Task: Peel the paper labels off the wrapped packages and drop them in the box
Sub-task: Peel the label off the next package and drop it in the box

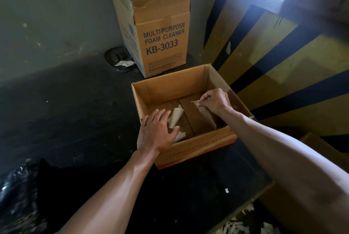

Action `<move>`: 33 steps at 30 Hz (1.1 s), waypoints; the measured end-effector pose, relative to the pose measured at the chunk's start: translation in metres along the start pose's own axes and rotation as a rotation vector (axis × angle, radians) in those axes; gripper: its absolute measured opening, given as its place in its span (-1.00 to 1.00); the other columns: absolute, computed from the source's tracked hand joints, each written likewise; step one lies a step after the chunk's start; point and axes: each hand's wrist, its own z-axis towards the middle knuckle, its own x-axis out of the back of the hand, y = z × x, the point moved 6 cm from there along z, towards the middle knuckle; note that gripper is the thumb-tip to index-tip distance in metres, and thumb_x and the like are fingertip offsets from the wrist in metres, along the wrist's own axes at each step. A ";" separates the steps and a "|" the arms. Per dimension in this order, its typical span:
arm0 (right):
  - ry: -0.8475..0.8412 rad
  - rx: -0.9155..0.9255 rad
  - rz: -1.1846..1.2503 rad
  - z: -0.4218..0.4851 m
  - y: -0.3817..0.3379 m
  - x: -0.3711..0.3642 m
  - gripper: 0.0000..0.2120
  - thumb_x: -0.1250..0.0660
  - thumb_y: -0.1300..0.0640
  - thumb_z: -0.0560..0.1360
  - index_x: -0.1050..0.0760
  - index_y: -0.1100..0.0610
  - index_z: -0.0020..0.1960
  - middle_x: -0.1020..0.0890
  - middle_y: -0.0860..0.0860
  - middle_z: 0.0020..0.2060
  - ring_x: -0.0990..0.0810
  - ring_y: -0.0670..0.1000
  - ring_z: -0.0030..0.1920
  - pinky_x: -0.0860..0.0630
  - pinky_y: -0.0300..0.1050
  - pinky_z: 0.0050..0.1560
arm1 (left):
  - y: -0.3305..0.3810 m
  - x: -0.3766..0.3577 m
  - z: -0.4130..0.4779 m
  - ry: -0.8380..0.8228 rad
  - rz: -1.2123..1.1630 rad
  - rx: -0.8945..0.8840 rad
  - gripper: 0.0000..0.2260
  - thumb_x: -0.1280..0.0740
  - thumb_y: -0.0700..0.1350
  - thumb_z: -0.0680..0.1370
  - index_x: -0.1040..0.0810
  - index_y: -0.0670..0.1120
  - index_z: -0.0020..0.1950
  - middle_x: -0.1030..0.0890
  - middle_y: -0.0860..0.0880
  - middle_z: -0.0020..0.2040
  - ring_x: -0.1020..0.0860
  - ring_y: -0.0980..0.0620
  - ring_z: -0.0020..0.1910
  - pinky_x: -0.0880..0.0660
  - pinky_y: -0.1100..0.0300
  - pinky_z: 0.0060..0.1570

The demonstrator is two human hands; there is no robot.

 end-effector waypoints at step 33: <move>0.051 0.090 -0.383 -0.036 -0.008 0.004 -0.85 -0.49 0.04 0.46 -0.59 0.09 -0.07 -0.63 0.00 -0.14 -0.64 0.02 -0.16 -0.66 0.04 -0.17 | 0.001 -0.004 0.001 -0.034 -0.015 0.019 -0.44 -0.17 0.26 0.56 -0.33 0.03 0.50 -0.37 0.03 0.48 -0.23 0.01 0.50 -0.11 -0.06 0.45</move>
